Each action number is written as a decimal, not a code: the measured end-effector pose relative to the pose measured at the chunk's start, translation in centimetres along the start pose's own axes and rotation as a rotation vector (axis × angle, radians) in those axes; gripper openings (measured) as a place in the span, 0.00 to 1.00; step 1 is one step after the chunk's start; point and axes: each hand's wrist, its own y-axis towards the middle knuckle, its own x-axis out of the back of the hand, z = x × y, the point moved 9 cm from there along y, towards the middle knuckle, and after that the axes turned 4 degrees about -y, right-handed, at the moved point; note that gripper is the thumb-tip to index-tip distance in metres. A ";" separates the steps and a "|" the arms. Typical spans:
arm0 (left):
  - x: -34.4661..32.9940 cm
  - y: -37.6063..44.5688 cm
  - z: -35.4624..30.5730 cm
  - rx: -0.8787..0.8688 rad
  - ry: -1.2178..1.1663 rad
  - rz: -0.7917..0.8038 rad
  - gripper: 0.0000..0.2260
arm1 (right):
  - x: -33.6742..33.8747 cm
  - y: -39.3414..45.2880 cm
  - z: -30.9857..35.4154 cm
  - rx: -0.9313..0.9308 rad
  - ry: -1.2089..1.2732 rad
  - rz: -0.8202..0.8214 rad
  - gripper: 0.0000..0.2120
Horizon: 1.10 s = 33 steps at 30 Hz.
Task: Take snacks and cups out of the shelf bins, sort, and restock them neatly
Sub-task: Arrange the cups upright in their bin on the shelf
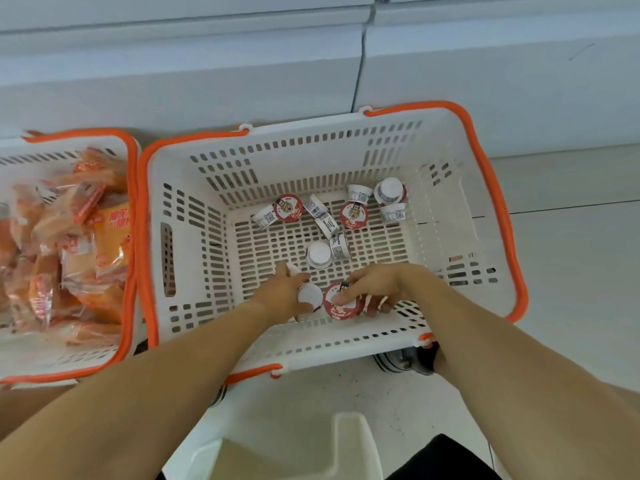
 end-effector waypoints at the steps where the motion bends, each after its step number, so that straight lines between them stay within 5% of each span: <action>1: -0.3 0.2 -0.3 -0.002 0.074 0.004 0.31 | 0.1 0.1 -0.2 -0.009 -0.016 -0.007 0.27; 11: 1.2 -1.0 -1.1 -0.108 -0.129 -0.051 0.08 | 2.6 -0.4 -1.2 0.074 0.270 -0.068 0.19; 17: 1.8 -2.3 -1.8 -0.136 -0.059 -0.066 0.10 | 1.0 -0.9 0.1 0.092 0.280 0.008 0.19; 21: 0.5 -2.1 -3.0 -0.128 -0.055 0.056 0.22 | 0.5 -1.0 0.0 0.106 0.227 -0.002 0.21; 31: -1.3 -1.7 -4.1 -0.011 -0.151 0.110 0.09 | 4.1 -2.4 -2.2 0.112 0.341 -0.233 0.21; 33: -0.9 -1.9 -3.9 0.050 -0.252 0.037 0.13 | 4.5 -2.5 -2.5 0.107 0.344 -0.272 0.22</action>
